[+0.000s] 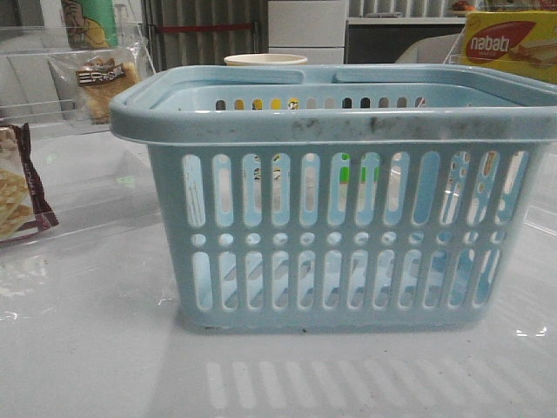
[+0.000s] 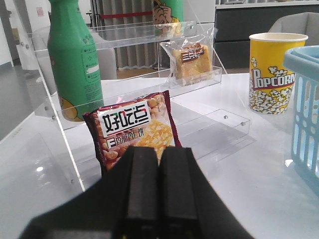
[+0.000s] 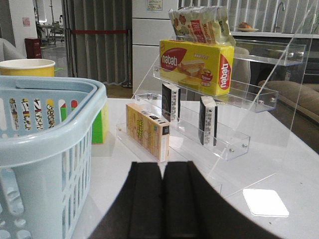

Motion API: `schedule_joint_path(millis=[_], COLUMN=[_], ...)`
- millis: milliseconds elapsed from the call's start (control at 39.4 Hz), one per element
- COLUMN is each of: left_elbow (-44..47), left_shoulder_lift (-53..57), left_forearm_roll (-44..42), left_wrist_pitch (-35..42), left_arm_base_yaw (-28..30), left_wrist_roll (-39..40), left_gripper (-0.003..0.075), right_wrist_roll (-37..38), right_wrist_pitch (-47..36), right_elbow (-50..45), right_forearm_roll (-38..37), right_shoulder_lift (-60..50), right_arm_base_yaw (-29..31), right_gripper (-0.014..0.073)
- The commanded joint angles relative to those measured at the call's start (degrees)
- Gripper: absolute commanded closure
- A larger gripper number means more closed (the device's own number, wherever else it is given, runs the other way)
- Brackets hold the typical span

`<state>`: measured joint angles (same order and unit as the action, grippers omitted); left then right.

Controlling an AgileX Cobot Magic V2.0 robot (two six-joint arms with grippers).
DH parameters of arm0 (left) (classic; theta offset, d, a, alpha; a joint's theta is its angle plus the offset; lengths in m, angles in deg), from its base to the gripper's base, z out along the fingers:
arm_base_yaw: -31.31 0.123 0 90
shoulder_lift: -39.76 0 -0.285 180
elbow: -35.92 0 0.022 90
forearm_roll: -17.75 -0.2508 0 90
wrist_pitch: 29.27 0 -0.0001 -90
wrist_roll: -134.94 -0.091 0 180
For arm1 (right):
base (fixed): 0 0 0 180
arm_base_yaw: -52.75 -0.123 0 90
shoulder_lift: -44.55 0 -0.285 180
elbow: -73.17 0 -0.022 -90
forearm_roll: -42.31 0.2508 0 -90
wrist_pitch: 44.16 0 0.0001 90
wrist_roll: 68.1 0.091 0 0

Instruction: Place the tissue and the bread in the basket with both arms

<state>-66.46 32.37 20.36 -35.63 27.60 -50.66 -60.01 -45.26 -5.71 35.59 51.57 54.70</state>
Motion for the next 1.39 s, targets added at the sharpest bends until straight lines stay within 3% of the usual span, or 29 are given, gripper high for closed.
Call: schedule_joint_path(millis=[0, 634, 913, 1065, 1370], left_elbow=[0.01, 0.01, -0.64, -6.93, -29.49], left_shoulder_lift=[0.91, 0.91, 0.91, 0.91, -6.13], left_forearm_roll=[0.58, 0.58, 0.58, 0.58, 0.58], left_wrist_pitch=[5.19, 5.33, 12.40, 9.75, -3.61], left_arm_base_yaw=[-0.58, -0.58, -0.58, -0.58, -0.58], left_wrist_roll=[0.19, 0.19, 0.19, 0.19, 0.19], left_gripper=[0.0622, 0.0622, 0.0622, 0.0622, 0.0622], right_wrist_roll=[-0.06, -0.06, -0.06, -0.06, -0.06], right_wrist_pitch=[-5.27, -5.27, -7.33, -4.40, 14.59], right_elbow=[-0.07, -0.07, 0.06, 4.95, 25.67], right_forearm_roll=[-0.32, -0.32, -0.32, -0.38, -1.80], right_shoulder_lift=[-0.87, -0.87, -0.87, -0.87, 4.53], right_arm_base_yaw=[0.03, 0.03, 0.02, -0.08, -0.08], right_gripper=[0.0538, 0.0538, 0.0538, 0.0538, 0.0538])
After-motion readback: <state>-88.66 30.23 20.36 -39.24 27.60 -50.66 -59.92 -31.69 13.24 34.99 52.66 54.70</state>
